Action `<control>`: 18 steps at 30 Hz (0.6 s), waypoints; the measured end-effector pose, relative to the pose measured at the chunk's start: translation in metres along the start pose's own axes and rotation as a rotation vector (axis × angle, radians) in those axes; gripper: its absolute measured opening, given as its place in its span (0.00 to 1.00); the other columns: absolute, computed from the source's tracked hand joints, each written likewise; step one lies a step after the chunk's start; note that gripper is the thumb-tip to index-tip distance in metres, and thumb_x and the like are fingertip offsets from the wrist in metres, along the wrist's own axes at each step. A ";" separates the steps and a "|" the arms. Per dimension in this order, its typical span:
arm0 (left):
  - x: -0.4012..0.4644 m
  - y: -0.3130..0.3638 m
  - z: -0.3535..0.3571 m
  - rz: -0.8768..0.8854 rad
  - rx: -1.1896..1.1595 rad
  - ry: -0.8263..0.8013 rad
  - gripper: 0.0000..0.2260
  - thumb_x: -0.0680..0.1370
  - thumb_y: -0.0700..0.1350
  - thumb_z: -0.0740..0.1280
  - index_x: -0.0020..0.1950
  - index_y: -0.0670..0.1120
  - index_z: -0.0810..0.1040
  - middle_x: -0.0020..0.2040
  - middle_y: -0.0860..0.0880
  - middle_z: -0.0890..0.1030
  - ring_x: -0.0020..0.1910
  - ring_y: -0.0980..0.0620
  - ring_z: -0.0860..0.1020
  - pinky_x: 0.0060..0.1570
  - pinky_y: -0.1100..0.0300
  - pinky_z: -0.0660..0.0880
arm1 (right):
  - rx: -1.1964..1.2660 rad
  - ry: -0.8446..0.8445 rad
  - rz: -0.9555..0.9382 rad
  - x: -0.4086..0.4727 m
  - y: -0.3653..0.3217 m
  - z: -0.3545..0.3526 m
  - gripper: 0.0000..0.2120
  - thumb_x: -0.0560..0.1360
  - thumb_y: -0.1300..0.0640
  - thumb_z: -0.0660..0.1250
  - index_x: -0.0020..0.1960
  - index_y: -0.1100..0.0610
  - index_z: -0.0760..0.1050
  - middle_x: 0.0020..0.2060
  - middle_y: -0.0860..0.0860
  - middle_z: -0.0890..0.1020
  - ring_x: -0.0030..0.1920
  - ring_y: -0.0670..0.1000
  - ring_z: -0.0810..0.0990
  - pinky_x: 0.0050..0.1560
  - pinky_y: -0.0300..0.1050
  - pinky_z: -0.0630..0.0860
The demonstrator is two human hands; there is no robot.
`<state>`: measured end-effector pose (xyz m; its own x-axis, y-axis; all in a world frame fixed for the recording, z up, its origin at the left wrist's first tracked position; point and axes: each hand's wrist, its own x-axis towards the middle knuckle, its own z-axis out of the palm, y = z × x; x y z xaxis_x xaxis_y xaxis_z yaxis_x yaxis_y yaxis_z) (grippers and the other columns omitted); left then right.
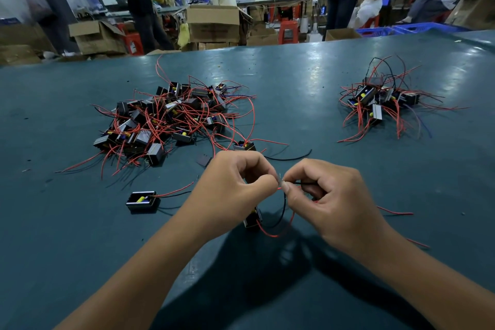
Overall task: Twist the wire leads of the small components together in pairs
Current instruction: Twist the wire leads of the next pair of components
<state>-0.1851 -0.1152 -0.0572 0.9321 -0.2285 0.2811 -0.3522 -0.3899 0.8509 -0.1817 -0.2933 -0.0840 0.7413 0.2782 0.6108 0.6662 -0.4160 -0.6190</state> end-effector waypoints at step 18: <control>0.008 -0.010 -0.020 0.566 0.435 0.013 0.09 0.76 0.45 0.73 0.56 0.46 0.84 0.51 0.51 0.78 0.51 0.54 0.77 0.50 0.60 0.73 | 0.253 -0.070 0.072 0.002 0.006 -0.012 0.03 0.74 0.58 0.68 0.42 0.54 0.78 0.29 0.45 0.74 0.29 0.44 0.67 0.32 0.36 0.66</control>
<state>-0.1728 -0.0950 -0.0549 0.5963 -0.4914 0.6347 -0.7816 -0.5358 0.3194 -0.1770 -0.3052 -0.0805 0.7854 0.3187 0.5306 0.6044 -0.2099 -0.7685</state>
